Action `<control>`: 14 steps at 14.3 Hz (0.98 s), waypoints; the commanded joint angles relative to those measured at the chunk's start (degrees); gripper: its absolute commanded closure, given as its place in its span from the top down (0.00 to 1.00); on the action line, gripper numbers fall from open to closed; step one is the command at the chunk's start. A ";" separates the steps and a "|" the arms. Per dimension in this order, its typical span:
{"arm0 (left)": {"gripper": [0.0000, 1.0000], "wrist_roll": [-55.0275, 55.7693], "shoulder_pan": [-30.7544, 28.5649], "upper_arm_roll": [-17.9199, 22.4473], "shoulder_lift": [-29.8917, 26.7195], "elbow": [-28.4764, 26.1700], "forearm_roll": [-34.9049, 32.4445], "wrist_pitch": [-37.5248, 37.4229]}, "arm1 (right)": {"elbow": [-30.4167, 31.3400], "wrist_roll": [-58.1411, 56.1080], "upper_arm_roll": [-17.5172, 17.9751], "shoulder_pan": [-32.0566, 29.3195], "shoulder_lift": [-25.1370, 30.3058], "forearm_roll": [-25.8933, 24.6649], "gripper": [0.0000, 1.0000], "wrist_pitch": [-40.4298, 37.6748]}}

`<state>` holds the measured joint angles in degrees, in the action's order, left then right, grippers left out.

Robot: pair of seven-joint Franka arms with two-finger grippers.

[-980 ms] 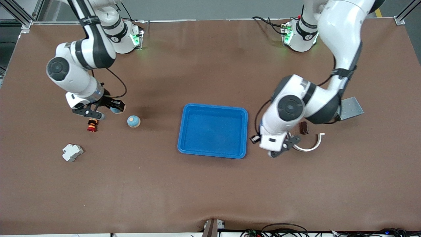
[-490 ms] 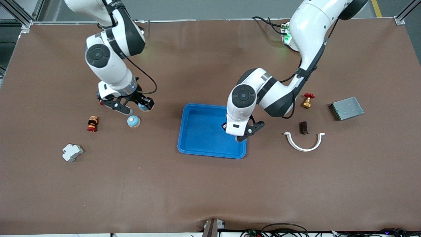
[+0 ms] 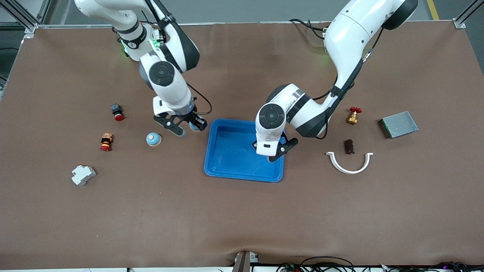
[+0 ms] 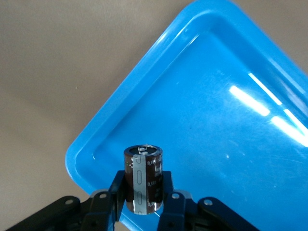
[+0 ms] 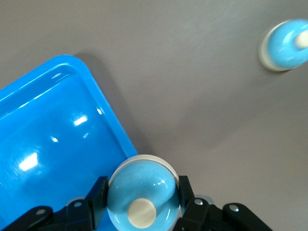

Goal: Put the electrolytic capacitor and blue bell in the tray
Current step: 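Lower the capacitor into the tray while the right gripper lowers the bell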

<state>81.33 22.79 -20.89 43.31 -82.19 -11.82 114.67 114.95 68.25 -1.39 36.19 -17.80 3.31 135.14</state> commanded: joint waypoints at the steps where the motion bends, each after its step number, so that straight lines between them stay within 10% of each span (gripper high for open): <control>1: 0.00 2.60 1.03 0.41 1.95 0.28 -2.24 0.29 | -7.09 5.12 -0.72 1.78 -7.66 0.21 0.00 1.09; 14: 0.06 3.93 1.21 0.41 4.94 -0.34 -2.42 0.21 | -15.02 17.35 -1.25 9.08 -18.93 -0.85 0.00 4.52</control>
<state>83.94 23.38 -20.74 48.38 -82.48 -12.78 114.71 101.50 83.20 -1.67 43.78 -35.60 3.18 139.57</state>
